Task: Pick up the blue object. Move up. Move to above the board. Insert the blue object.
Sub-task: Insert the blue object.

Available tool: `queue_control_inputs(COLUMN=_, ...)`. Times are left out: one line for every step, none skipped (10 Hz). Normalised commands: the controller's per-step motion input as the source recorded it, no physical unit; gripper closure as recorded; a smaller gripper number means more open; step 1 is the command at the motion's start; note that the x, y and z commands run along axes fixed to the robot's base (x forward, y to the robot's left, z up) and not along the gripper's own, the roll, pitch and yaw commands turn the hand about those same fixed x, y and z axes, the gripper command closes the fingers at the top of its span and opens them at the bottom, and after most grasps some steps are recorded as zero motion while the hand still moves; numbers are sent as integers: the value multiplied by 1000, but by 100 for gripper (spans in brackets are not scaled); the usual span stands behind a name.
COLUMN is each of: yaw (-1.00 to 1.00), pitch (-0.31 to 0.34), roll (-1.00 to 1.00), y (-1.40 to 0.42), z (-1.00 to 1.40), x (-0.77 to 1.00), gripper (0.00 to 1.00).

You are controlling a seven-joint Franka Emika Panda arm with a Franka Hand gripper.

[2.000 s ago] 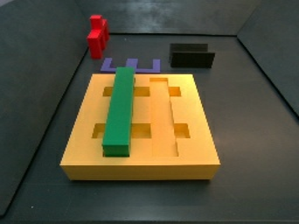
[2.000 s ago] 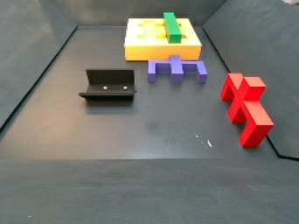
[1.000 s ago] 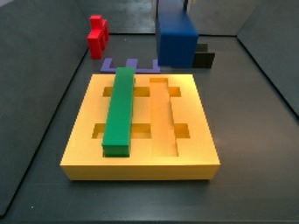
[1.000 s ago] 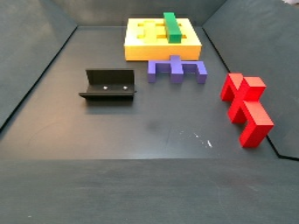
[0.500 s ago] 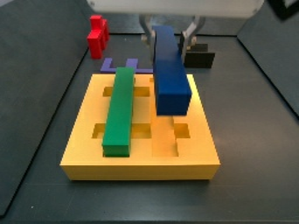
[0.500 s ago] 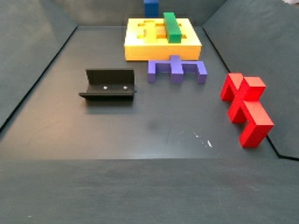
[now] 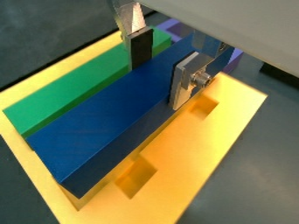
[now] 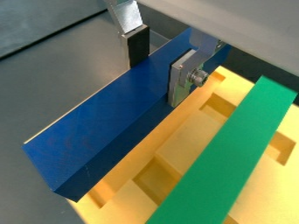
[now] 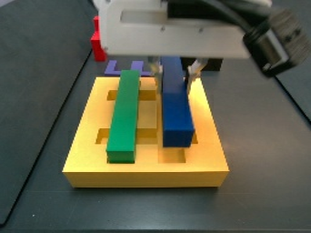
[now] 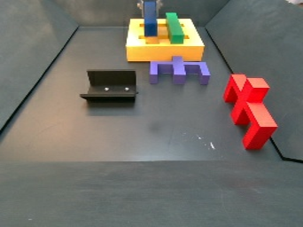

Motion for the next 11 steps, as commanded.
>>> queue_control_inputs(yaw=-129, pitch=-269, roll=0, y=-106, z=-383, x=-203, gripper=100)
queue_control_inputs(yaw=0, pitch=-76, roll=104, y=0, z=-271, x=-29, gripper=100)
queue_control_inputs(yaw=143, pitch=0, roll=154, y=0, z=-226, x=0, gripper=100)
queue_control_inputs(yaw=203, pitch=19, roll=219, y=-54, z=-206, x=31, gripper=100)
queue_control_inputs(yaw=177, pitch=93, roll=249, y=-100, z=-200, x=214, gripper=100)
queue_control_inputs(yaw=86, pitch=121, roll=240, y=-117, z=-237, x=277, gripper=100)
queue_control_inputs(yaw=0, pitch=123, roll=204, y=-166, z=-246, x=311, gripper=100)
queue_control_inputs(yaw=-49, pitch=133, roll=160, y=-120, z=-303, x=400, gripper=100)
queue_control_inputs(yaw=-217, pitch=110, roll=80, y=-9, z=-340, x=200, gripper=100)
queue_control_inputs(yaw=-226, pitch=87, roll=44, y=0, z=-343, x=71, gripper=100)
queue_control_inputs(yaw=-169, pitch=64, roll=0, y=0, z=-320, x=20, gripper=100)
